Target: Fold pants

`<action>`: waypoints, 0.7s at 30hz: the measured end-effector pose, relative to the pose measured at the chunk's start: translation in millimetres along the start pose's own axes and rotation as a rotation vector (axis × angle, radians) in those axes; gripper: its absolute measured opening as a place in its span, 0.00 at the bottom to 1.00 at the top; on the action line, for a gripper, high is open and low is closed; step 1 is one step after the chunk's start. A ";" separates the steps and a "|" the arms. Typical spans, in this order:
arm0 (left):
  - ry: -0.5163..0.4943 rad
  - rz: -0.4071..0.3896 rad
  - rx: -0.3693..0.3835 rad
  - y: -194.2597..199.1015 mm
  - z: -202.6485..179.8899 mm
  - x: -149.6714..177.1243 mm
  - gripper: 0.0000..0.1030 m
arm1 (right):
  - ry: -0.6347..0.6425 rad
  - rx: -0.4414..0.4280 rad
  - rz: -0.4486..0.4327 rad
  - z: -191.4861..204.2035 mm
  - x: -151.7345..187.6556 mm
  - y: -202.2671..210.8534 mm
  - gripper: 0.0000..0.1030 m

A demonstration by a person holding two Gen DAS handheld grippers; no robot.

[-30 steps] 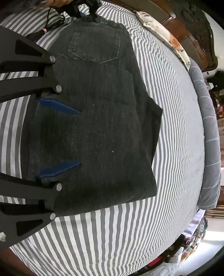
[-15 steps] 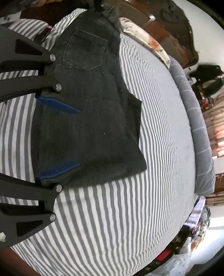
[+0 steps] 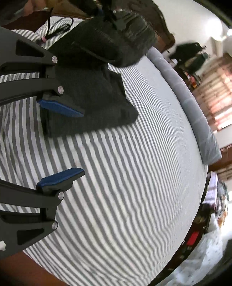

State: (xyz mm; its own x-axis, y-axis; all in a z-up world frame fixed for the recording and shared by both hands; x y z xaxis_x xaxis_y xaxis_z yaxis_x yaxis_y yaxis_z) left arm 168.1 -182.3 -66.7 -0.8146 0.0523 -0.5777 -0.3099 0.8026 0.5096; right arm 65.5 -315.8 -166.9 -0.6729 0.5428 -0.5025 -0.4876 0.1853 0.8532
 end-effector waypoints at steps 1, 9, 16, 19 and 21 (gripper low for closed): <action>-0.016 0.027 0.001 -16.9 -7.4 6.7 0.18 | -0.011 0.005 0.003 -7.8 -0.4 -2.0 0.55; -0.101 0.160 -0.064 -91.4 -22.0 51.8 0.18 | -0.067 0.022 0.047 -44.0 6.8 -20.0 0.55; -0.178 0.278 -0.071 -115.8 -26.3 78.5 0.33 | -0.098 0.018 0.074 -51.5 14.0 -32.4 0.55; -0.206 0.303 -0.031 -106.2 -37.9 86.7 0.48 | -0.103 0.018 0.076 -50.8 15.8 -34.8 0.55; -0.225 0.290 -0.012 -92.9 -40.4 86.1 0.51 | -0.108 0.016 0.081 -52.6 18.4 -34.7 0.55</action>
Point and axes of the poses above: each gripper's, at about its wrist camera, not at the fingertips, and y roughly against the way its jaws point, z to its left, x to its underside, the point moved 10 cm from there along -y, roughly the way its jaws point, and after that the axes turned 14 degrees about x, right-handed, at the moved point
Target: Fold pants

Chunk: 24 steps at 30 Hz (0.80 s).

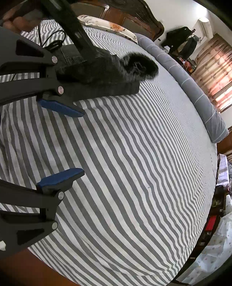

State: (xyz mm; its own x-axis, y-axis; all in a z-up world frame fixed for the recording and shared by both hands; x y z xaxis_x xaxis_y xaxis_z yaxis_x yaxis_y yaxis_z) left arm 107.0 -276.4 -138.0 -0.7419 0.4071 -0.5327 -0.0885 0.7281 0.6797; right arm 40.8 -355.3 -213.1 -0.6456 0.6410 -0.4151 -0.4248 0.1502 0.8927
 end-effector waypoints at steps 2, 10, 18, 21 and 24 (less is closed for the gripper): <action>-0.024 -0.025 -0.001 21.9 4.8 6.4 0.54 | -0.001 0.001 0.000 -1.5 2.1 0.6 0.55; 0.078 0.005 -0.189 54.7 99.4 59.6 0.60 | 0.011 -0.101 -0.043 24.4 -2.2 21.9 0.55; -0.008 0.057 -0.243 44.8 114.5 82.1 0.60 | 0.201 -0.129 -0.137 97.9 -32.8 37.4 0.55; 0.008 0.050 -0.216 46.2 117.7 82.3 0.60 | 0.267 -0.088 -0.101 116.0 -42.3 13.0 0.49; 0.031 0.041 -0.204 50.3 123.6 82.2 0.60 | 0.286 -0.081 -0.005 121.5 -30.1 -8.4 0.22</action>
Point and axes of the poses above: each gripper's, at about its wrist camera, not at the fingertips, and y roughly against the way its jaws point, z to its left, x to its underside, the point moved 10 cm from there along -y, roughly the way its jaws point, and after that the axes turned 14 degrees about x, right-handed, at the moved point
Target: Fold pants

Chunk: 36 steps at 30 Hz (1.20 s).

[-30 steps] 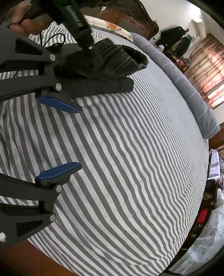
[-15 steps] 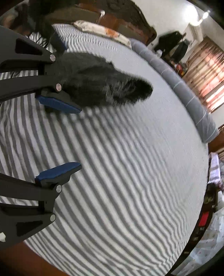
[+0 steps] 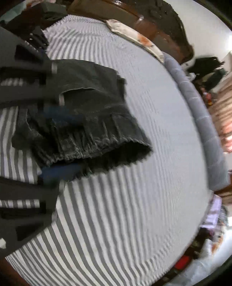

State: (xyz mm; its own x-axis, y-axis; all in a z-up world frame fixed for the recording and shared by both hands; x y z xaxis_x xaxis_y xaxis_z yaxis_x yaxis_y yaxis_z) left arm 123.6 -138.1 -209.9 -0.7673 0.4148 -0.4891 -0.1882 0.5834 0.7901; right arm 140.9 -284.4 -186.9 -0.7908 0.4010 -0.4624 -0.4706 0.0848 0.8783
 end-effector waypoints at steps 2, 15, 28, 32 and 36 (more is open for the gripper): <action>0.019 -0.009 -0.005 3.8 8.5 -0.3 0.60 | 0.004 -0.022 -0.015 4.2 4.0 8.9 0.16; 0.062 0.007 -0.103 13.3 45.2 8.5 0.46 | -0.105 -0.035 0.064 -21.8 39.8 -7.2 0.19; -0.020 -0.104 -0.084 29.7 20.5 -56.0 0.49 | 0.010 0.033 -0.126 4.9 0.7 34.8 0.37; -0.003 -0.072 -0.053 4.3 19.3 -66.6 0.49 | 0.076 0.033 -0.104 28.7 -9.1 12.0 0.36; 0.054 -0.025 -0.056 -21.0 32.1 -70.2 0.49 | 0.111 0.113 -0.047 29.0 -15.4 -27.0 0.36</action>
Point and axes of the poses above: each gripper's, at about its wrist camera, not at the fingertips, and y roughly against the way its jaws point, z to its left, x to its underside, the point moved 10 cm from there along -y, roughly the way its jaws point, and after that the axes turned 14 degrees about x, right-handed, at the moved point
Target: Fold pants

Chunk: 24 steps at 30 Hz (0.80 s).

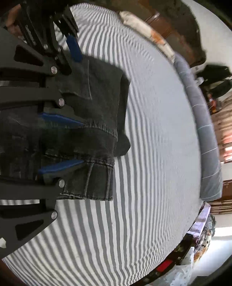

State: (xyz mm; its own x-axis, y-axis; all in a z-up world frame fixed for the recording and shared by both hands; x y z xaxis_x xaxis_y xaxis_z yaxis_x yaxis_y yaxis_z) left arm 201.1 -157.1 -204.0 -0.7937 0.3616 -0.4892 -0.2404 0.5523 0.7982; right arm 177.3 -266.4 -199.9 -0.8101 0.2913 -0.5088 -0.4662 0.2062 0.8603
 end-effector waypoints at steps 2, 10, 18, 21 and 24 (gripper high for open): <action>0.000 0.011 -0.009 -8.8 1.4 -3.2 0.49 | 0.004 0.017 0.028 -0.1 0.6 -15.4 0.36; -0.004 0.024 -0.044 -20.6 2.7 -9.7 0.49 | 0.011 0.027 0.039 0.6 -2.7 -29.9 0.37; -0.021 0.034 -0.060 -11.0 2.3 -4.7 0.49 | 0.026 0.024 0.038 2.5 -5.2 -19.6 0.41; -0.028 0.038 -0.075 -0.6 1.6 4.1 0.49 | 0.029 0.024 0.004 0.9 -4.1 -1.1 0.41; -0.031 0.030 -0.096 14.6 3.7 16.3 0.49 | 0.010 -0.001 -0.006 -0.3 5.0 17.6 0.41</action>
State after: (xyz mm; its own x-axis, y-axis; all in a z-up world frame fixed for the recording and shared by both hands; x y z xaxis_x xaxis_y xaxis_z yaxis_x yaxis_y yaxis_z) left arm 186.8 -140.3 -201.6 -0.7841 0.4009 -0.4738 -0.2700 0.4671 0.8420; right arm 164.9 -261.6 -187.3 -0.8108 0.2811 -0.5135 -0.4711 0.2072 0.8574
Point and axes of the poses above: each gripper's, at about its wrist camera, not at the fingertips, and y roughly against the way its jaws point, z to its left, x to its underside, the point moved 10 cm from there along -y, roughly the way its jaws point, and after that the axes turned 14 degrees about x, right-handed, at the moved point
